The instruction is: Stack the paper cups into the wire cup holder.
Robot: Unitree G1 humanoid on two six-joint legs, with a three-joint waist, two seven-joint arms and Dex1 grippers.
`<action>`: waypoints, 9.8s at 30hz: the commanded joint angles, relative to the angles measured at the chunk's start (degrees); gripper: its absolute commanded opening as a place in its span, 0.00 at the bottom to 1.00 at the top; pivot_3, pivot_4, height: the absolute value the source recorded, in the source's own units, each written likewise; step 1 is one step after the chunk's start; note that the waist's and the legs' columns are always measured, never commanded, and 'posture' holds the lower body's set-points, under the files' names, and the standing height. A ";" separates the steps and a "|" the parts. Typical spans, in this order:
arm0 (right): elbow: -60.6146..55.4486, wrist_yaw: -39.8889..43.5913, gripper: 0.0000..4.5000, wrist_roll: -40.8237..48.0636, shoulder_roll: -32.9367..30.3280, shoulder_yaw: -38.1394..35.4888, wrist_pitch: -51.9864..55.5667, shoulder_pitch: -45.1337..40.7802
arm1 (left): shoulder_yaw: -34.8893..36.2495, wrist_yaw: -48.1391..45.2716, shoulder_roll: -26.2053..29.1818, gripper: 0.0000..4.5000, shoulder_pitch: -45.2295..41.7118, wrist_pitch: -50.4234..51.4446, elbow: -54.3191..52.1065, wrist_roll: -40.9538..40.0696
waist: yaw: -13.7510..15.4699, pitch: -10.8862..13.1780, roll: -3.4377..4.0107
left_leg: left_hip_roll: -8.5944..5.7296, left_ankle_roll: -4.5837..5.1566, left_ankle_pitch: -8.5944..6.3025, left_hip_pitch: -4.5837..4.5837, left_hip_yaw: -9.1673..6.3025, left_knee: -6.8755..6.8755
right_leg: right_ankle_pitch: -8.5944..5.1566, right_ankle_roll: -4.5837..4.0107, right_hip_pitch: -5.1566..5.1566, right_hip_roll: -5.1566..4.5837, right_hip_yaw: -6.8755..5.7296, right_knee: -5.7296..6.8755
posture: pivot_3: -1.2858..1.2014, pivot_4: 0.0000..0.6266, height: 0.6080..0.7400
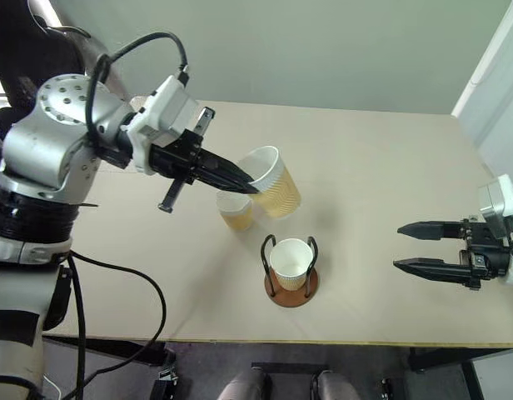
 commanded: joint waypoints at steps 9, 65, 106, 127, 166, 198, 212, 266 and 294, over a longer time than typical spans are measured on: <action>-7.77 -3.51 0.67 3.75 0.60 -11.46 3.23 6.65 | -8.30 -2.46 -1.36 0.01 -6.25 -8.12 3.58 -6.34 | 0.09 0.00 -0.01 | -0.10 0.26 -0.15 -0.12 0.12 0.15 | 0.02 0.33 0.01 -0.01 0.19 -0.14 | 0.52 0.24 1.00; -14.92 -13.36 0.99 15.19 1.22 -18.12 3.93 8.15 | -47.35 -2.46 5.35 0.00 -22.73 -29.58 6.11 -21.55 | -0.02 0.04 0.08 | -0.17 1.33 -0.79 -0.28 1.34 1.02 | 0.11 1.23 -0.16 -0.04 1.56 -0.13 | 0.52 0.24 1.00; -14.81 -14.88 1.00 14.02 0.75 -17.51 1.91 11.26 | -37.73 -2.46 -1.26 0.72 -19.25 -30.16 17.95 -17.16 | 0.00 0.05 0.10 | -0.16 1.41 -0.84 -0.30 1.51 1.05 | 0.14 1.30 -0.19 -0.04 1.66 -0.15 | 0.52 0.24 1.00; -4.58 -6.11 1.00 4.05 -2.99 -4.84 -4.20 2.78 | -12.95 -2.46 0.40 0.72 -2.21 -26.74 40.11 13.53 | 0.37 0.02 0.43 | -0.19 1.59 -0.73 -0.45 1.60 1.12 | 0.34 1.35 -0.44 -0.13 1.74 -0.11 | 0.52 0.24 1.00; -9.77 -8.82 1.00 12.80 -1.50 -15.82 2.71 2.41 | -16.70 -2.46 2.34 0.01 -12.73 -12.01 17.97 -10.45 | -0.15 -0.01 0.55 | -0.21 1.73 -0.60 -0.26 1.88 1.08 | 0.35 1.49 -0.35 -0.12 2.02 -0.12 | 0.52 0.24 1.00; -15.10 -12.71 1.00 12.44 0.49 -22.54 4.01 10.56 | -46.53 -2.46 3.89 0.01 -22.89 -27.71 10.22 -22.18 | -0.22 0.05 0.56 | -0.20 1.89 -0.78 -0.53 2.01 1.34 | 0.44 1.57 -0.48 -0.12 2.14 -0.15 | 0.52 0.24 1.00; -15.79 -13.09 1.00 12.31 0.62 -22.74 4.14 11.32 | -50.00 -2.46 4.78 0.01 -22.37 -28.82 8.09 -22.27 | -0.21 0.06 0.56 | -0.21 1.93 -0.80 -0.54 2.01 1.37 | 0.43 1.57 -0.47 -0.12 2.15 -0.15 | 0.52 0.24 1.00; 27.66 1.46 1.00 -18.38 6.63 30.87 -20.25 -28.20 | 45.46 53.72 8.51 1.00 53.27 9.34 -4.31 -14.31 | -2.05 0.01 0.83 | -0.12 1.18 0.08 0.12 2.86 0.79 | 0.58 1.45 -0.53 -0.07 2.81 -0.06 | 0.52 0.24 1.00; 46.54 8.03 1.00 -29.80 20.88 38.30 -27.88 -46.06 | 56.53 76.47 -5.64 1.00 69.10 14.20 -29.67 -3.84 | -2.22 0.16 0.50 | 0.06 0.94 0.56 0.85 2.91 -0.14 | 1.23 -0.34 -0.58 0.02 2.80 0.02 | 0.52 0.24 1.00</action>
